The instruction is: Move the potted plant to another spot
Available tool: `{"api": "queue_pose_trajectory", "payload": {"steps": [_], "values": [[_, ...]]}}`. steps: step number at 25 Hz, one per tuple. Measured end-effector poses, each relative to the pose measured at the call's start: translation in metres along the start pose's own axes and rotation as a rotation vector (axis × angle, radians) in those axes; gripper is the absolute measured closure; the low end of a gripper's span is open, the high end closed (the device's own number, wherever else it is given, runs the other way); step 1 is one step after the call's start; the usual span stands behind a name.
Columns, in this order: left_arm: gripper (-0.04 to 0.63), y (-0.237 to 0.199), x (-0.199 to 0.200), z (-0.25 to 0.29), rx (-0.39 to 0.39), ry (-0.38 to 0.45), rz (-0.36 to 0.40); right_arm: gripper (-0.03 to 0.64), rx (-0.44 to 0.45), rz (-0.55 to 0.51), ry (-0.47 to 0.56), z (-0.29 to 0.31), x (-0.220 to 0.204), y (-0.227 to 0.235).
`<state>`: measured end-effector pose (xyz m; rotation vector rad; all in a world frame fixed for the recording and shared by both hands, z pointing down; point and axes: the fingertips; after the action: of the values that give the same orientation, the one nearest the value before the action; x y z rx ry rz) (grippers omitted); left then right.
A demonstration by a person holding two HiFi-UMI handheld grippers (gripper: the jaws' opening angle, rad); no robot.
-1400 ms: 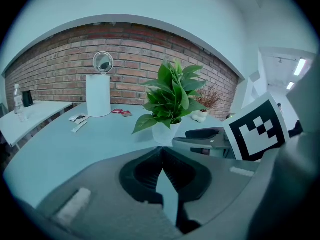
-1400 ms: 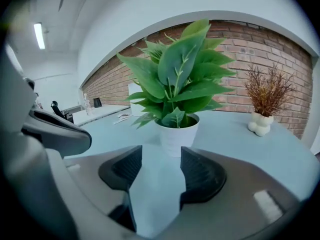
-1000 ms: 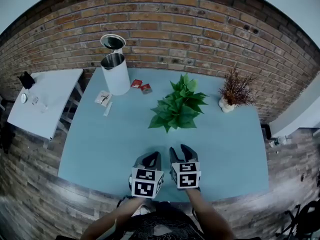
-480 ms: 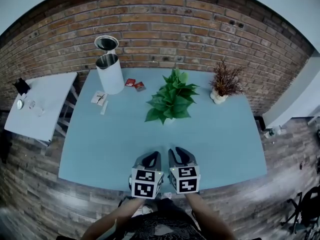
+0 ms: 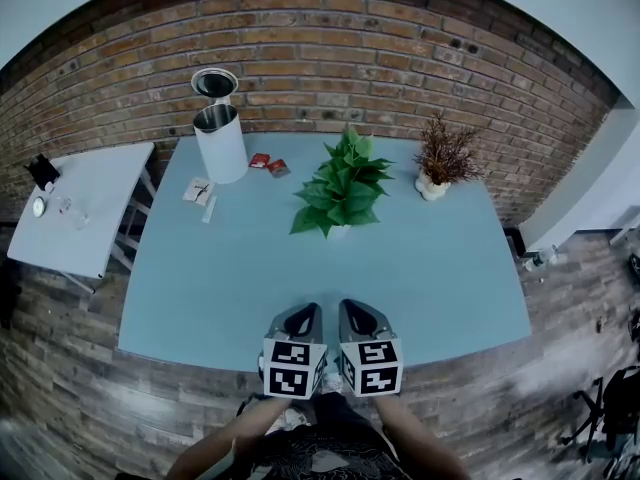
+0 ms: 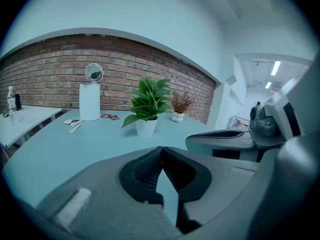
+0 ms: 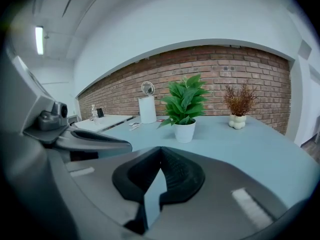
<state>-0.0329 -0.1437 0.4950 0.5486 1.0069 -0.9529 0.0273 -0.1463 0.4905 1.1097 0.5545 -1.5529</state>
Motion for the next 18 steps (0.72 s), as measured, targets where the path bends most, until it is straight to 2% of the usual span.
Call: {"api": "queue_pose_trajectory", "payload": {"steps": [7, 18], "values": [[0.595, 0.008, 0.009, -0.012, -0.014, 0.05, 0.003, 0.611, 0.033, 0.006, 0.031, -0.019, 0.011, -0.014], [0.595, 0.011, 0.007, -0.02, -0.029, 0.052, 0.028, 0.611, 0.016, 0.038, 0.029, -0.027, 0.005, -0.013]]}}
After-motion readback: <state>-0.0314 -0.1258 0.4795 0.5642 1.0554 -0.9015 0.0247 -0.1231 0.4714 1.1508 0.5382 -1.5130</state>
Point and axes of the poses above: the fingertips, and each gripper's own axes: z forward along the fingers, y to its right, x out of its top, and after that the axes turned 9 degrees about z, right-handed
